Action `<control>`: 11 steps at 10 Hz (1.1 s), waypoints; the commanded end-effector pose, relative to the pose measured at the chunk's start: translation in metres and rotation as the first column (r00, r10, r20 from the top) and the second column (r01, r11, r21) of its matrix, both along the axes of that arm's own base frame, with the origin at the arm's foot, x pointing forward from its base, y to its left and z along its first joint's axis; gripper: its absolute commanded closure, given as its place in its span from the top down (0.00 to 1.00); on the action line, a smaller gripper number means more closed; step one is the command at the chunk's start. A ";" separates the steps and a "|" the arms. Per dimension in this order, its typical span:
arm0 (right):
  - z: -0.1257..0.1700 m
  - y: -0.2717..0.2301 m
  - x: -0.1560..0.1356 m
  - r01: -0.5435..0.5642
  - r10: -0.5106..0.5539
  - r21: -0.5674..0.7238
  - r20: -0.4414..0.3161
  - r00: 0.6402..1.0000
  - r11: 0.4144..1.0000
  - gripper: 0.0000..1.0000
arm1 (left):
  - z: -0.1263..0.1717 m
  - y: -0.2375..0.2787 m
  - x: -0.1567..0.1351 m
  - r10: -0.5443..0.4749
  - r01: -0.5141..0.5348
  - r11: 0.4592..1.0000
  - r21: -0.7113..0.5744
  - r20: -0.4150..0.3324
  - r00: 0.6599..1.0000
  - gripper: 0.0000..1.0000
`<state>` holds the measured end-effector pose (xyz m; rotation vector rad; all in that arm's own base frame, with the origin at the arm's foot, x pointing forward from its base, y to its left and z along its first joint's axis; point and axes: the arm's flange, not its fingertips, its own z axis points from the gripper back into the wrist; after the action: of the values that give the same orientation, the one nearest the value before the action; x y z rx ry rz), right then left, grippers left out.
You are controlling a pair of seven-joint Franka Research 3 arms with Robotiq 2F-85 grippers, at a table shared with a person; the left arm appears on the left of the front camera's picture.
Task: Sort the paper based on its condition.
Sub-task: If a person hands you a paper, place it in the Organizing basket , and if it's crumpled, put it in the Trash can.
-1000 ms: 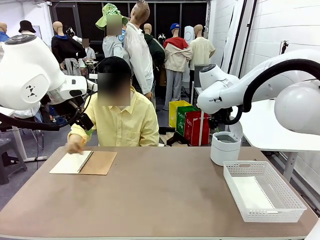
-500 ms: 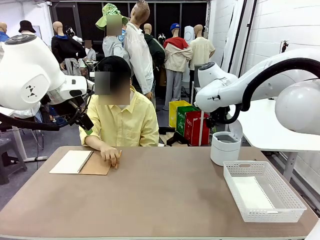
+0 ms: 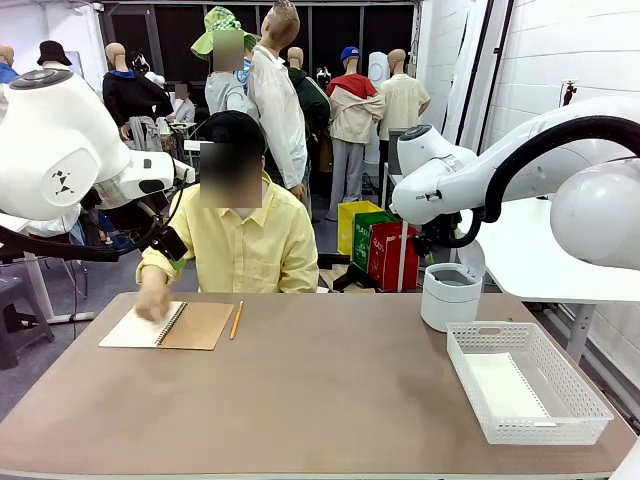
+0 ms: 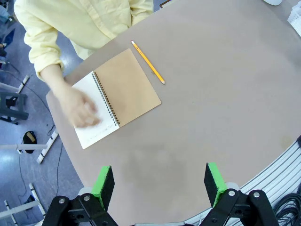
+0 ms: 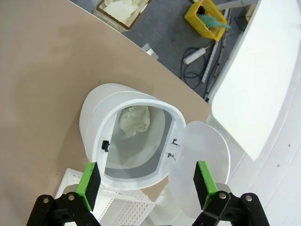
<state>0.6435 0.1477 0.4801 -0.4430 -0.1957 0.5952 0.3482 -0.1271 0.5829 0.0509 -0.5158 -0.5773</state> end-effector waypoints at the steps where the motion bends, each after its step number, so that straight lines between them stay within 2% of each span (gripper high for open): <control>1: -0.001 -0.002 0.000 0.007 -0.006 -0.011 0.005 1.000 1.000 1.00 | 0.000 0.001 0.000 -0.004 0.004 1.000 -0.003 0.004 1.000 1.00; 6: 0.000 0.000 0.000 0.000 0.000 0.000 0.000 1.000 1.000 1.00 | 0.000 0.001 0.000 -0.004 0.004 1.000 -0.003 0.004 1.000 1.00; 8: 0.012 0.003 -0.035 -0.027 0.024 0.133 0.021 0.999 0.991 1.00 | 0.000 0.001 0.000 -0.004 0.004 1.000 -0.003 0.004 1.000 1.00; 11: 0.026 0.004 -0.085 -0.071 0.062 0.315 0.038 0.997 0.947 1.00 | 0.000 0.001 0.000 -0.004 0.004 1.000 -0.003 0.004 1.000 1.00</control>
<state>0.5824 0.1677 0.5140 -0.2092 -0.3057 0.5787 0.3482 -0.1271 0.5828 0.0509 -0.5156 -0.5773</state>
